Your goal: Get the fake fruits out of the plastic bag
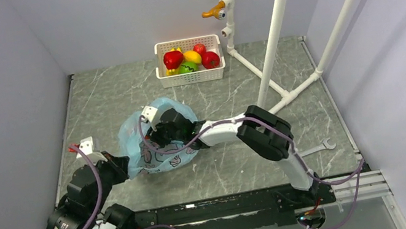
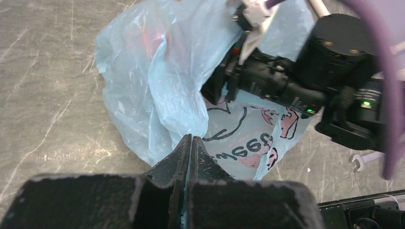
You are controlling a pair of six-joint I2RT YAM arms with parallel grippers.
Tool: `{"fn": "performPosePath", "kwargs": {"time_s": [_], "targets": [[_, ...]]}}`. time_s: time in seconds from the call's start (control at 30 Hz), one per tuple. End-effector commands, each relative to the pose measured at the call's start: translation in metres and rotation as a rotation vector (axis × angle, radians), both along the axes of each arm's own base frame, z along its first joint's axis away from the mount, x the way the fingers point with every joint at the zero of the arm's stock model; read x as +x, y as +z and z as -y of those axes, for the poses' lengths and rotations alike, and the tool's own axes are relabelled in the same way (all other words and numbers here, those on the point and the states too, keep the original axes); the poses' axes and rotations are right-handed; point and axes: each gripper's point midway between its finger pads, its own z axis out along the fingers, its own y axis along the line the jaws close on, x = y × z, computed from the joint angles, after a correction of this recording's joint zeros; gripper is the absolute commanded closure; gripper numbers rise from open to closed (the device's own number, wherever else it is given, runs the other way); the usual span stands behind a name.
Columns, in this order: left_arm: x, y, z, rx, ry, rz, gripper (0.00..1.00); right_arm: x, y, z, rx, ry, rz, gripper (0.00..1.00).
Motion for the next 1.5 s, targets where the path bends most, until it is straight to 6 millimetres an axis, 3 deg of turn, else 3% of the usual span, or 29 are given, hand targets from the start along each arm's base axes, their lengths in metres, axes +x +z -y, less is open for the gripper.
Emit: {"fn": "performPosePath", "kwargs": {"time_s": [0.0,0.3,0.47,0.63,0.87,1.0,1.13,1.3,1.47], "targets": [[0.005,0.009,-0.002,-0.01,0.018,0.041,1.0,0.004,0.063,0.009,0.138,-0.057,0.064,0.81],[0.009,0.003,0.004,0.021,-0.004,0.002,1.0,-0.017,0.067,0.039,0.135,-0.062,0.031,0.83],[0.012,0.002,0.004,0.027,-0.001,0.003,1.0,-0.036,0.056,0.045,0.096,-0.007,-0.018,0.86],[0.012,0.0,0.004,0.033,0.002,-0.007,1.0,-0.044,0.054,0.064,0.07,-0.022,-0.027,0.86],[0.012,0.001,0.002,0.032,0.014,-0.001,1.0,-0.064,0.071,0.083,0.054,-0.016,-0.024,0.87],[0.012,0.001,0.003,0.03,0.007,-0.003,1.0,-0.077,0.1,0.09,0.133,-0.016,-0.026,0.87],[0.011,0.002,0.001,0.029,0.021,-0.001,1.0,-0.09,0.111,0.093,0.137,0.033,-0.029,0.87],[0.009,0.014,-0.007,0.019,0.043,0.045,1.0,-0.098,0.1,0.101,0.05,0.055,-0.029,0.88],[0.004,0.037,-0.033,0.007,0.159,0.135,1.0,-0.112,0.099,0.113,0.031,0.062,-0.046,0.89]]}}
